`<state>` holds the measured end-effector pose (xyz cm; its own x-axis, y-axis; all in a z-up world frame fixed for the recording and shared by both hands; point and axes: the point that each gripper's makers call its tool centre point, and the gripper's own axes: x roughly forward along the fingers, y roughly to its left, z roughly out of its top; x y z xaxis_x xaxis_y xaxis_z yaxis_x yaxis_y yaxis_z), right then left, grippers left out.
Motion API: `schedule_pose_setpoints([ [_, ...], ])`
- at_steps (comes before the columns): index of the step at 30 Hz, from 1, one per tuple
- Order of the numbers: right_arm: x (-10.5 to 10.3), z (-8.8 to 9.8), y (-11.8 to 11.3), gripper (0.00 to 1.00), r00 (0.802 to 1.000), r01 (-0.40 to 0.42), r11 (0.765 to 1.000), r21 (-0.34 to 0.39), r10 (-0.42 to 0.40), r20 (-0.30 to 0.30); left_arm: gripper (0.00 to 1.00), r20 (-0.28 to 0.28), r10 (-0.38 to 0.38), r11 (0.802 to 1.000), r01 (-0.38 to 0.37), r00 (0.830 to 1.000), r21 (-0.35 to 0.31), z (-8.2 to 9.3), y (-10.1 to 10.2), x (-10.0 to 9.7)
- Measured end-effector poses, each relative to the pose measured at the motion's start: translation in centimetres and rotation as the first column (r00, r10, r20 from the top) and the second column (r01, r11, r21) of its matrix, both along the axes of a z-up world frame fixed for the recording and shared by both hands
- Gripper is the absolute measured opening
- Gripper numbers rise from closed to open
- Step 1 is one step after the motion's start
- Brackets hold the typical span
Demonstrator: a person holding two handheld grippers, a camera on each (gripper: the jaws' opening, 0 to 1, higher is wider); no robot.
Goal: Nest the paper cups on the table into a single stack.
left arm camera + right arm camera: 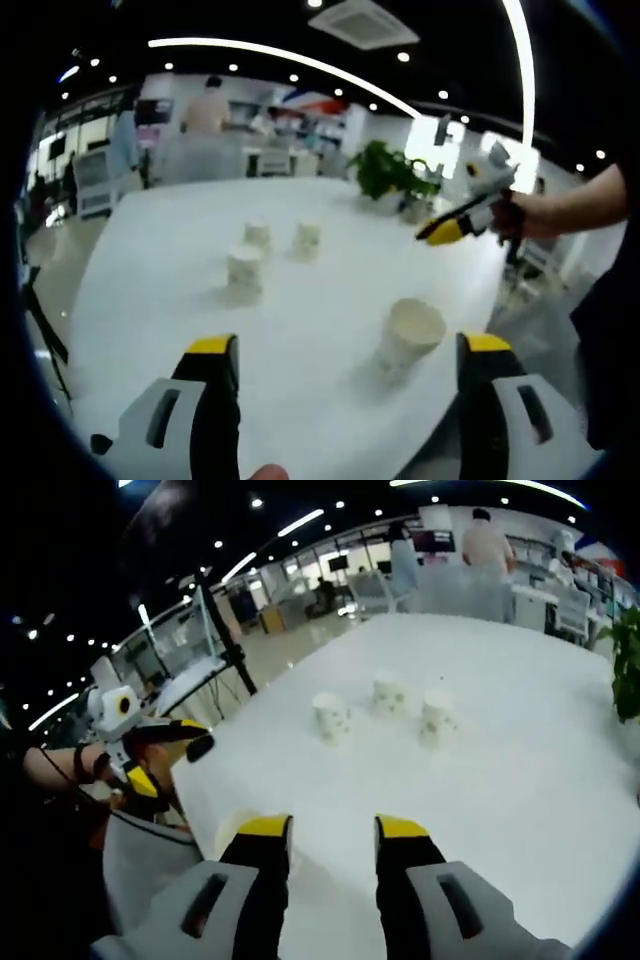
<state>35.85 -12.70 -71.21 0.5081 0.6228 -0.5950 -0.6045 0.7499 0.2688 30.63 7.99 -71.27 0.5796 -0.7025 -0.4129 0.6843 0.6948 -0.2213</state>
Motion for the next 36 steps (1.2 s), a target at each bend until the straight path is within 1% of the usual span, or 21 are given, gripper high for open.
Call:
schedule_pose_setpoints([
  [2, 0.3, 0.1, -0.2, 0.40, 1.000, 0.015, 1.000, 0.000, -0.015, 0.021, 0.88, -0.001, 0.005, 1.000, -0.005, 1.000, 0.000, 0.0, 0.3, 0.1],
  [3, 0.3, 0.2, -0.1, 0.42, 1.000, 0.015, 1.000, 0.005, -0.016, 0.019, 0.88, -0.001, 0.006, 1.000, -0.006, 1.000, 0.000, 0.0, 0.4, 0.1],
  [5, 0.3, 0.5, 0.0, 0.44, 0.999, 0.015, 1.000, 0.004, -0.016, 0.039, 0.88, -0.001, 0.006, 1.000, -0.006, 1.000, 0.002, 0.1, 0.4, 0.0],
  [7, 0.2, 0.6, 0.1, 0.44, 0.998, 0.007, 1.000, -0.019, -0.005, 0.060, 0.88, -0.002, 0.005, 1.000, -0.005, 1.000, 0.007, 0.0, 0.5, 0.0],
  [9, 0.3, 0.6, 0.0, 0.48, 0.998, 0.015, 1.000, -0.023, -0.014, 0.069, 0.88, -0.003, 0.004, 1.000, -0.004, 1.000, 0.005, 0.0, 0.5, -0.1],
  [10, 0.4, 0.6, 0.0, 0.51, 0.997, 0.023, 1.000, -0.017, -0.022, 0.069, 0.88, -0.004, 0.004, 1.000, -0.004, 1.000, 0.005, -0.1, 0.5, -0.1],
  [12, 0.7, 0.8, -0.3, 0.59, 0.995, 0.062, 0.998, 0.008, -0.063, 0.074, 0.88, -0.004, 0.001, 1.000, 0.000, 1.000, 0.009, -0.1, 0.4, -0.1],
  [14, 0.9, 0.8, -0.7, 0.68, 0.993, 0.079, 0.997, 0.005, -0.079, 0.086, 0.89, -0.006, -0.003, 1.000, 0.003, 1.000, 0.008, -0.1, 0.4, -0.2],
  [16, 0.9, 0.8, -1.0, 0.73, 0.991, 0.091, 0.996, 0.008, -0.091, 0.095, 0.89, -0.006, -0.005, 1.000, 0.005, 1.000, 0.012, -0.2, 0.4, -0.2],
  [20, 0.9, 0.9, -1.5, 0.77, 0.988, 0.121, 0.992, 0.034, -0.124, 0.088, 0.88, -0.009, 0.000, 1.000, 0.000, 1.000, 0.010, -0.2, 0.5, -0.3],
  [23, 0.8, 0.7, -1.8, 0.81, 0.987, 0.137, 0.990, 0.030, -0.139, 0.082, 0.89, -0.016, 0.004, 1.000, -0.004, 1.000, 0.005, -0.3, 0.5, -0.4],
  [26, 0.7, 0.6, -2.1, 0.84, 0.985, 0.153, 0.987, 0.041, -0.155, 0.078, 0.88, -0.015, -0.003, 1.000, 0.003, 1.000, 0.015, -0.4, 0.4, -0.6],
  [32, 0.6, 0.1, -2.5, 0.98, 0.982, 0.172, 0.985, 0.022, -0.174, 0.073, 0.89, -0.014, 0.001, 1.000, -0.001, 1.000, 0.012, -0.3, 0.3, -0.5],
  [34, 0.6, 0.0, -2.6, 1.00, 0.981, 0.178, 0.984, 0.018, -0.179, 0.072, 0.89, -0.014, 0.002, 1.000, -0.002, 1.000, 0.011, -0.3, 0.3, -0.4],
  [36, 0.7, 0.1, -2.8, 1.00, 0.981, 0.174, 0.985, 0.005, -0.174, 0.082, 0.89, -0.014, 0.004, 1.000, -0.004, 1.000, 0.007, -0.3, 0.3, -0.4],
])
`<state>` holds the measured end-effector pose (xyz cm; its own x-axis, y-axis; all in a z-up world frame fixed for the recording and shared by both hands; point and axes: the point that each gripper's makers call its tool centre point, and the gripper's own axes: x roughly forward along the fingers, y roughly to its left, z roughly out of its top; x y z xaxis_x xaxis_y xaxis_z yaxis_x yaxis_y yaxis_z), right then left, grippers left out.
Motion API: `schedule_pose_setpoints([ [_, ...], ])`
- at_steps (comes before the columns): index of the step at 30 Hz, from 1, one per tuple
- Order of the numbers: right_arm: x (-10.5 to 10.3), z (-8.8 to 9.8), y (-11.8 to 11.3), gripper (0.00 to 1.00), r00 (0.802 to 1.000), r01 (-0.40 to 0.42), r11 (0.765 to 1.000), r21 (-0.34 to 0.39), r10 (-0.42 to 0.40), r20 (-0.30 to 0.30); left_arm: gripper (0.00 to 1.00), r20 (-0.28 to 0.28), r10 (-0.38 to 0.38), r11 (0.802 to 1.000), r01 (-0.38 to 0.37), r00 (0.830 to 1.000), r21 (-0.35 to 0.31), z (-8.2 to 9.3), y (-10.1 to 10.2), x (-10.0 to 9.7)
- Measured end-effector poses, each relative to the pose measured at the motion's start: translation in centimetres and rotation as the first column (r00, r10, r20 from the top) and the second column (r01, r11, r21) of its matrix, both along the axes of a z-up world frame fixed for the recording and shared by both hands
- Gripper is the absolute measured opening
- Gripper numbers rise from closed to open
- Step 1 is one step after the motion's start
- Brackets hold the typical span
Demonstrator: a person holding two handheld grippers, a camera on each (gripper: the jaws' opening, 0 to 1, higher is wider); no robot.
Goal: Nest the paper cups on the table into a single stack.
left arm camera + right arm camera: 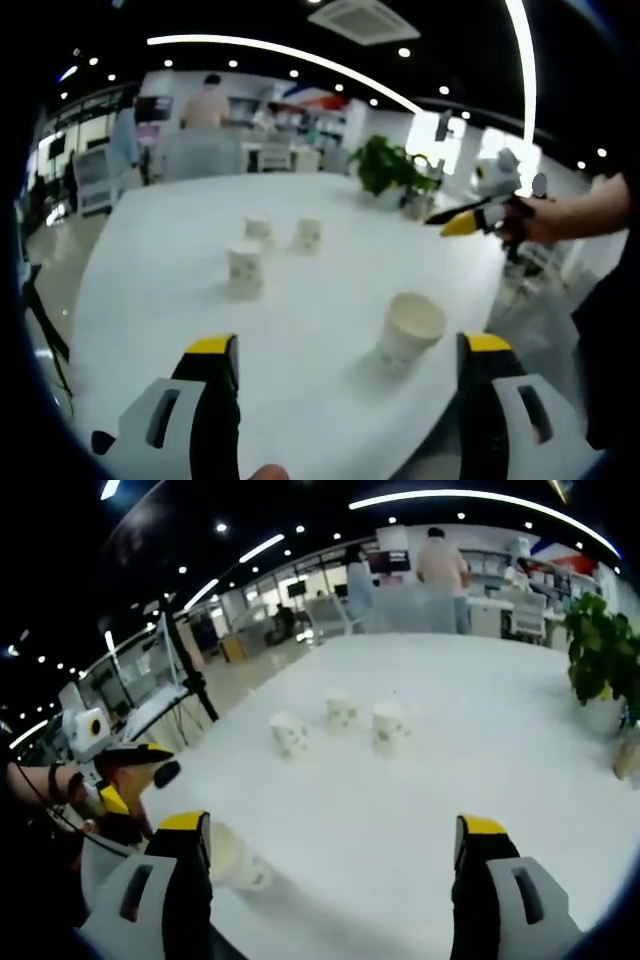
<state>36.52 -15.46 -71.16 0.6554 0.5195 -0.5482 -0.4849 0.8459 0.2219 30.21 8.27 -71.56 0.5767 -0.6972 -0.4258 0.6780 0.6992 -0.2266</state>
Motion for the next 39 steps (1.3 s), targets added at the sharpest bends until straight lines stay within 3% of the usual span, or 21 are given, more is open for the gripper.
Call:
schedule_pose_setpoints([
  [2, 0.0, 0.1, -0.1, 1.00, 1.000, -0.013, 1.000, -0.028, 0.013, 0.017, 0.89, 0.001, 0.000, 1.000, 0.000, 1.000, -0.001, 0.0, 0.0, 0.0],
  [25, 0.2, 0.5, -0.8, 0.98, 1.000, 0.014, 1.000, -0.017, -0.013, 0.024, 0.89, 0.004, 0.031, 0.999, -0.031, 1.000, -0.033, 0.6, -0.2, 2.0],
  [39, -0.7, 0.5, 0.3, 0.96, 0.999, -0.045, 0.998, -0.041, 0.045, 0.008, 0.89, 0.032, 0.058, 0.998, -0.057, 0.998, -0.038, 0.3, -1.0, 6.3],
])
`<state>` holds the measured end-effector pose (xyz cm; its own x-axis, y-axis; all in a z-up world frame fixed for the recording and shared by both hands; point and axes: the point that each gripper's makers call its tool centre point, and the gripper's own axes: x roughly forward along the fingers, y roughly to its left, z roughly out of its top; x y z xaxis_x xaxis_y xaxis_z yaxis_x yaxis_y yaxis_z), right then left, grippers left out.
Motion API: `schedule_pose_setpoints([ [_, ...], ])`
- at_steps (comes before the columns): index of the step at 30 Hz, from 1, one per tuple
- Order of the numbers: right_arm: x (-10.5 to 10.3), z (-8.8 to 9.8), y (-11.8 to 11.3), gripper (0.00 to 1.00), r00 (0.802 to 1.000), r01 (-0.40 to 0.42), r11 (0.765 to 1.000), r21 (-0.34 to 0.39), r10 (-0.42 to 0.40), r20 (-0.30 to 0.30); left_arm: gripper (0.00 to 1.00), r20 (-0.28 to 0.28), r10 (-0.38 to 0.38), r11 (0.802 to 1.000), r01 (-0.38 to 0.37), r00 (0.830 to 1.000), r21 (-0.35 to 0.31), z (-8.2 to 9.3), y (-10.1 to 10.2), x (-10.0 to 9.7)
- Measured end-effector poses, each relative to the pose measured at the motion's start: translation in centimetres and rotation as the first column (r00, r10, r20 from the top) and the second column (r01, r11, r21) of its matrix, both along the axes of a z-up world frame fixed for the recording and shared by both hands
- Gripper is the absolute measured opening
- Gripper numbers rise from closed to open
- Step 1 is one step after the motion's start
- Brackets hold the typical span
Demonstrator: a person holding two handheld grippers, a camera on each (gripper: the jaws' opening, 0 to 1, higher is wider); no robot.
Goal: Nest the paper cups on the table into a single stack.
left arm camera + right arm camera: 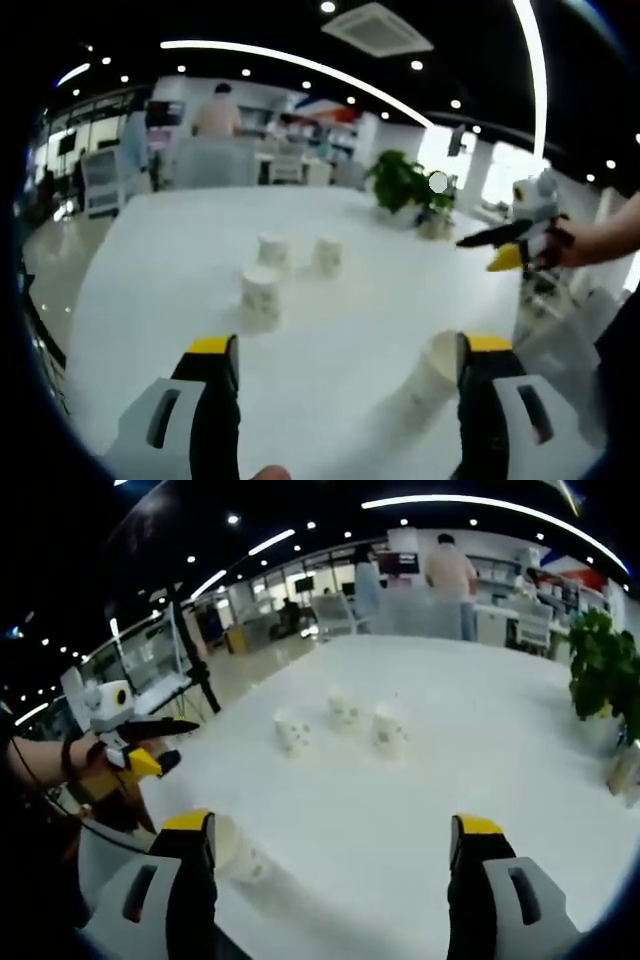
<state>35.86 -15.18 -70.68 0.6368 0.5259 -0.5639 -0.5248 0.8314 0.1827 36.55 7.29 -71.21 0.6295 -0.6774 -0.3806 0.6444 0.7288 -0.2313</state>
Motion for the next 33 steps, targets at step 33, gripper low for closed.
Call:
schedule_pose_setpoints([
  [33, -3.7, 0.7, 1.0, 0.96, 0.999, -0.019, 0.998, 0.057, 0.022, -0.049, 0.87, 0.023, -0.040, 0.998, 0.039, 0.999, 0.043, -1.9, -2.1, 7.7],
])
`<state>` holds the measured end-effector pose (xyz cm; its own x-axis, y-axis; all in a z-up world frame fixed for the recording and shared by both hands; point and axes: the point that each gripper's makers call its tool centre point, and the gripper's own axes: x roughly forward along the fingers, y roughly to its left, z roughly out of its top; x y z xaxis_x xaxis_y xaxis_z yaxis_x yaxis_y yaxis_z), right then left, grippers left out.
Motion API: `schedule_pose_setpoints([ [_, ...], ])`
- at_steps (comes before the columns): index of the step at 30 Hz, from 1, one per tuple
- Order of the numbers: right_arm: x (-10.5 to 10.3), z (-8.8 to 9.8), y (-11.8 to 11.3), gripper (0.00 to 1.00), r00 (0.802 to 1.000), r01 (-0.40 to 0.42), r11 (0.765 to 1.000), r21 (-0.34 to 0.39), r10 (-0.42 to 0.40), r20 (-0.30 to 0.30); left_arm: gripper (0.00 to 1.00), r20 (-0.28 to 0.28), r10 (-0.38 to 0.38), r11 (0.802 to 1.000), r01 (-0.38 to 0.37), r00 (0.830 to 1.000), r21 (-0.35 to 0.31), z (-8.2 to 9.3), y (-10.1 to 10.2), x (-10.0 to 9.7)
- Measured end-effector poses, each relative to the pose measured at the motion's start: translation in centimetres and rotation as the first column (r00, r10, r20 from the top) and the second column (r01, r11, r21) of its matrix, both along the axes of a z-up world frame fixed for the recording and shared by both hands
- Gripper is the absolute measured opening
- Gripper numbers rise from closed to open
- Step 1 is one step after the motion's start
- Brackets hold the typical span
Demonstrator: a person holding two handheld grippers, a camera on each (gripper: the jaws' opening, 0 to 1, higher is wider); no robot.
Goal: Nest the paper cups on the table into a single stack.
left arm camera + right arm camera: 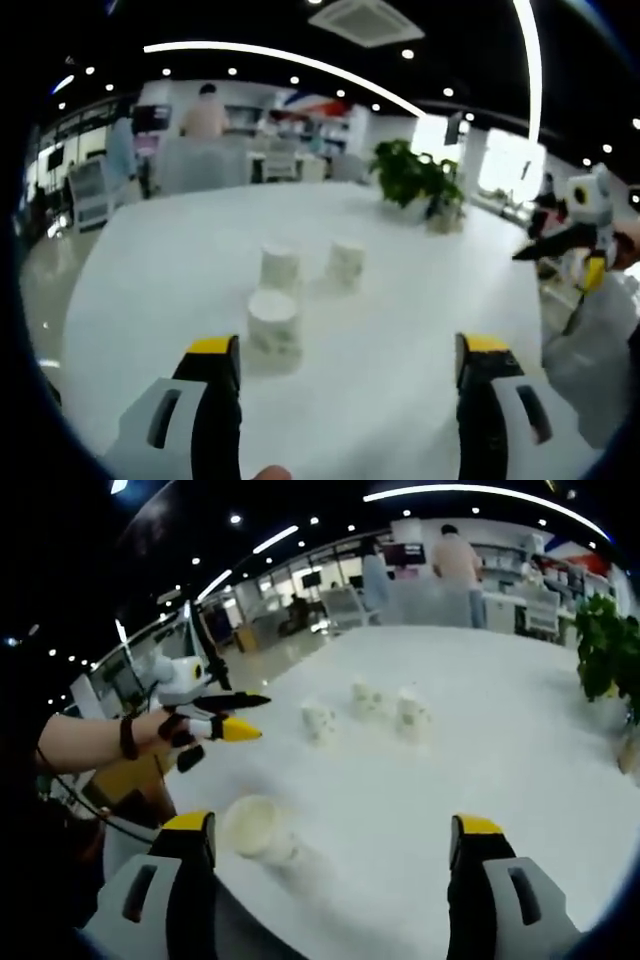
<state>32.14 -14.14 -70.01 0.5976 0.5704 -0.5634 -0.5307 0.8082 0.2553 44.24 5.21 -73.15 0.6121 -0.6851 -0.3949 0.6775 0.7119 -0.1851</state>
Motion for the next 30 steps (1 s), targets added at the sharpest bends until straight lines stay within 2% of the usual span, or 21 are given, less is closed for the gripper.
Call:
schedule_pose_setpoints([
  [5, 0.1, 1.1, -0.1, 0.95, 0.999, -0.007, 1.000, -0.017, 0.008, 0.035, 0.87, 0.009, 0.003, 1.000, -0.003, 1.000, 0.019, -0.7, 0.3, 1.6],
  [14, 0.0, 0.9, -0.4, 0.95, 1.000, -0.004, 1.000, -0.030, 0.004, 0.022, 0.86, -0.008, -0.007, 0.999, 0.008, 1.000, 0.041, -2.3, -0.3, 2.6],
  [22, 0.1, 1.1, -0.5, 0.95, 1.000, 0.019, 1.000, -0.003, -0.019, 0.023, 0.84, -0.016, -0.005, 0.999, 0.005, 1.000, 0.046, -3.2, -0.3, 3.6],
  [27, -0.1, 0.8, -0.5, 0.96, 1.000, 0.018, 1.000, -0.006, -0.018, 0.019, 0.83, 0.003, -0.008, 0.997, 0.008, 1.000, 0.074, -3.7, -0.1, 4.2],
  [30, -0.3, 0.4, -0.9, 0.96, 1.000, 0.029, 1.000, -0.007, -0.029, 0.004, 0.84, -0.010, -0.003, 0.998, 0.003, 1.000, 0.059, -3.9, 0.0, 4.7],
])
